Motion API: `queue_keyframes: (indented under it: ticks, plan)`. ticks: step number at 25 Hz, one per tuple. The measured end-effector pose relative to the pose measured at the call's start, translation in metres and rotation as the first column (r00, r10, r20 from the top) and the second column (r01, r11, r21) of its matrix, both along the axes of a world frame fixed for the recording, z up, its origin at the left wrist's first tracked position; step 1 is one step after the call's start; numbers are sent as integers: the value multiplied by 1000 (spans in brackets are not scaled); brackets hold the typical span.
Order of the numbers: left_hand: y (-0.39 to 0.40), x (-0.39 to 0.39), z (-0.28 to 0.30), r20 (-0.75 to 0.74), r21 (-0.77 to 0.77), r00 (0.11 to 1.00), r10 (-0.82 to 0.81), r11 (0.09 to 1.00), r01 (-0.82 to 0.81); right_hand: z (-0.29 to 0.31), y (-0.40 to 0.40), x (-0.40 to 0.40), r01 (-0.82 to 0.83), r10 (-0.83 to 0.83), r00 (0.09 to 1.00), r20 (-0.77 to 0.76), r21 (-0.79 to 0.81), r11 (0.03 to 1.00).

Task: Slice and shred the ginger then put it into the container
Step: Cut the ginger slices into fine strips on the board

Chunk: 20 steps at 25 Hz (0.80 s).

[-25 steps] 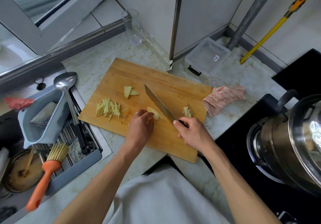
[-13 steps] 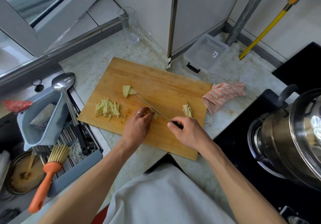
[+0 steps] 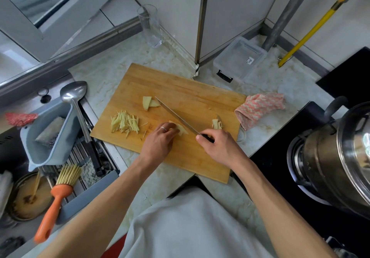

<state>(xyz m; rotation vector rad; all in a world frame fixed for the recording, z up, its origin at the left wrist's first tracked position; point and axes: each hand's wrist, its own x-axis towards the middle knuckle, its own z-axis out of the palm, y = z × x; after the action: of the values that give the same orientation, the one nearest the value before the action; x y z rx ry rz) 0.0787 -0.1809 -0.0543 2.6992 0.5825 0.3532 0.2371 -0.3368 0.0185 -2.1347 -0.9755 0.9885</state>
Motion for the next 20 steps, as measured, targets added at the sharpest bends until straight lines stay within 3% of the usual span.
queue_keyframes:
  ticks: [5,11,17,20]
  plan:
    - [6,3,-3,38,-32,998,57,998,-56,3,1,-1,-15,15,999,-42,6,1000]
    - [9,3,-5,-12,50,1000,13,999,-12,5,3,3,13,-13,998,-56,-7,1000]
    - [16,5,-5,-30,172,997,-67,982,71,-2,3,5,124,-135,956,-260,-57,991]
    - [19,3,-5,-33,217,993,-112,969,116,-5,2,5,164,-171,943,-286,-48,985]
